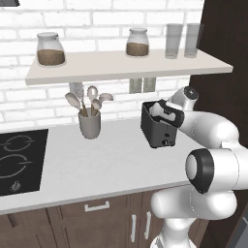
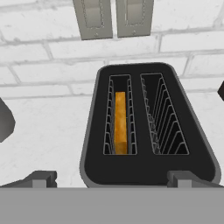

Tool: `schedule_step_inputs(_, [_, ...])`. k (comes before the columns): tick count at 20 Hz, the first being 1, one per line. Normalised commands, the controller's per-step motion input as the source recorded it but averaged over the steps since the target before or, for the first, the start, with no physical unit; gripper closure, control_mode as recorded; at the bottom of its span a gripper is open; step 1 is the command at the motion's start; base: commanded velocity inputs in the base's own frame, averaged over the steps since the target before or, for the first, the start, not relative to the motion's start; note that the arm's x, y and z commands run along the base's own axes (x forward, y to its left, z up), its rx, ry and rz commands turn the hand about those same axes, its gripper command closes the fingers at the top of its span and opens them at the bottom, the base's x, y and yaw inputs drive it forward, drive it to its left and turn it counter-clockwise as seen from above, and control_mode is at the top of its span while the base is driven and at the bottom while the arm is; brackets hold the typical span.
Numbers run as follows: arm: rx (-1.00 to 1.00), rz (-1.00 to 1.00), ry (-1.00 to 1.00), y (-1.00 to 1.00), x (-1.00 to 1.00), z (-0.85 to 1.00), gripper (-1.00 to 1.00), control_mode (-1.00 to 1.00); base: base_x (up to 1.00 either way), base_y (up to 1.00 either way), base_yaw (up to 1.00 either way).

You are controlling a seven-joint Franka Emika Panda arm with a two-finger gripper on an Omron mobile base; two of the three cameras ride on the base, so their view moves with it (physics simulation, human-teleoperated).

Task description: Start the toaster. Once the lever pops up, take the bread to the plate on the dining counter.

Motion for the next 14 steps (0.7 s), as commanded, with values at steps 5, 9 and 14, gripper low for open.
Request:
schedule_step_inputs(5, [0.0, 0.0, 0.0, 0.0, 0.0, 0.0, -1.0, -1.0, 0.0, 0.0, 0.0])
schedule_step_inputs(9, [0.0, 0.0, 0.0, 0.0, 0.0, 0.0, -1.0, -1.0, 0.0, 0.0, 0.0])
schedule_step_inputs(14, [0.0, 0.0, 0.0, 0.0, 0.0, 0.0, -1.0, -1.0, 0.0, 0.0, 0.0])
